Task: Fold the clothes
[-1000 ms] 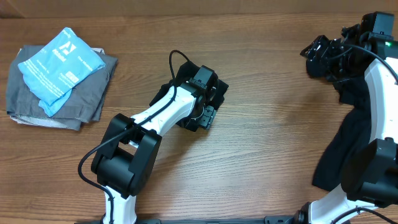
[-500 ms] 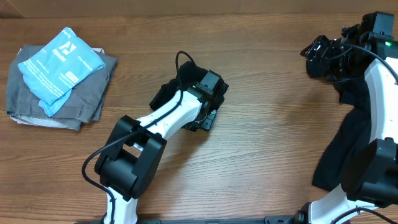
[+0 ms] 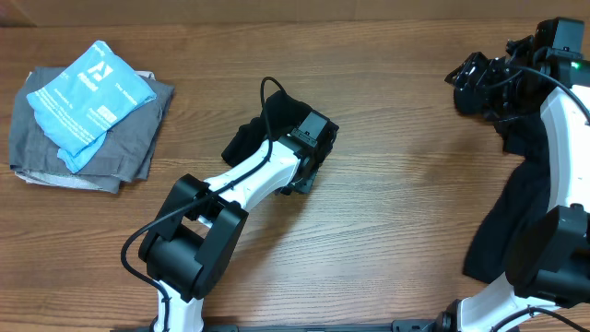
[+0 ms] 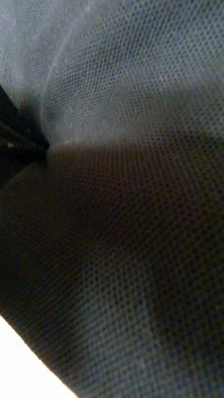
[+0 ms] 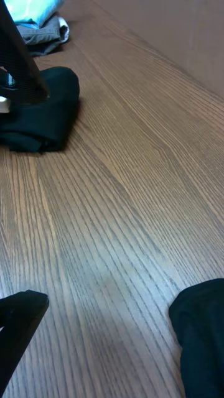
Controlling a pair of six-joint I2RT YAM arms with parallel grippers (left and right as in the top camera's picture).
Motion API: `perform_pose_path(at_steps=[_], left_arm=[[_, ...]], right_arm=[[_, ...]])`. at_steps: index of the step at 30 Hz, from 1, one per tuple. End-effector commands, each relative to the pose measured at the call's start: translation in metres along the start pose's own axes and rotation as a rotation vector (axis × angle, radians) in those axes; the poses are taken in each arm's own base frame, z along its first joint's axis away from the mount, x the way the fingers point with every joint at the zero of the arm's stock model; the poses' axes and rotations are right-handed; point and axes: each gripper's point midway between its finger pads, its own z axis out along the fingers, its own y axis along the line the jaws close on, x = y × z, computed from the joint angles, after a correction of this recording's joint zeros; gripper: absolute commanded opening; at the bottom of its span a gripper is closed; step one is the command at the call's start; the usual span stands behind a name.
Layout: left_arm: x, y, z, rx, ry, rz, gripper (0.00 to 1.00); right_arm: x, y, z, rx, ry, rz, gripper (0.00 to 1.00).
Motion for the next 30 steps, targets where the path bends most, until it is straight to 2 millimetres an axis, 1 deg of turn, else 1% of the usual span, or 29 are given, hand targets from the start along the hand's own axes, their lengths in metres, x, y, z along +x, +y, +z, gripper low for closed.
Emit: perform_pose_path(at_steps=[1, 3, 6, 12, 15, 19, 26, 30], left_arm=[[0.055, -0.016, 0.035, 0.072, 0.194, -0.001, 0.38], [0.056, -0.022, 0.034, 0.111, 0.201, -0.002, 0.27], [0.057, -0.031, 0.032, 0.162, 0.212, -0.005, 0.04], [0.056, -0.031, 0.031, 0.165, 0.205, 0.028, 0.04], [0.045, -0.023, 0.023, 0.121, 0.176, 0.045, 0.04], [0.018, -0.008, 0.000, 0.044, 0.106, 0.044, 0.04], [-0.030, 0.004, -0.044, -0.019, 0.007, 0.063, 0.04], [-0.047, 0.019, -0.064, -0.100, -0.032, 0.059, 0.04]], right_arm=[[0.000, 0.000, 0.001, 0.000, 0.002, -0.007, 1.00], [0.000, 0.000, 0.001, 0.000, 0.002, -0.007, 1.00], [0.000, 0.000, 0.001, 0.000, 0.002, -0.007, 1.00], [0.000, 0.000, 0.001, 0.000, 0.002, -0.007, 1.00], [0.000, 0.000, 0.001, 0.000, 0.002, -0.007, 1.00], [0.000, 0.000, 0.001, 0.000, 0.002, -0.007, 1.00], [0.000, 0.000, 0.001, 0.000, 0.002, -0.007, 1.00], [0.000, 0.000, 0.001, 0.000, 0.002, -0.007, 1.00]])
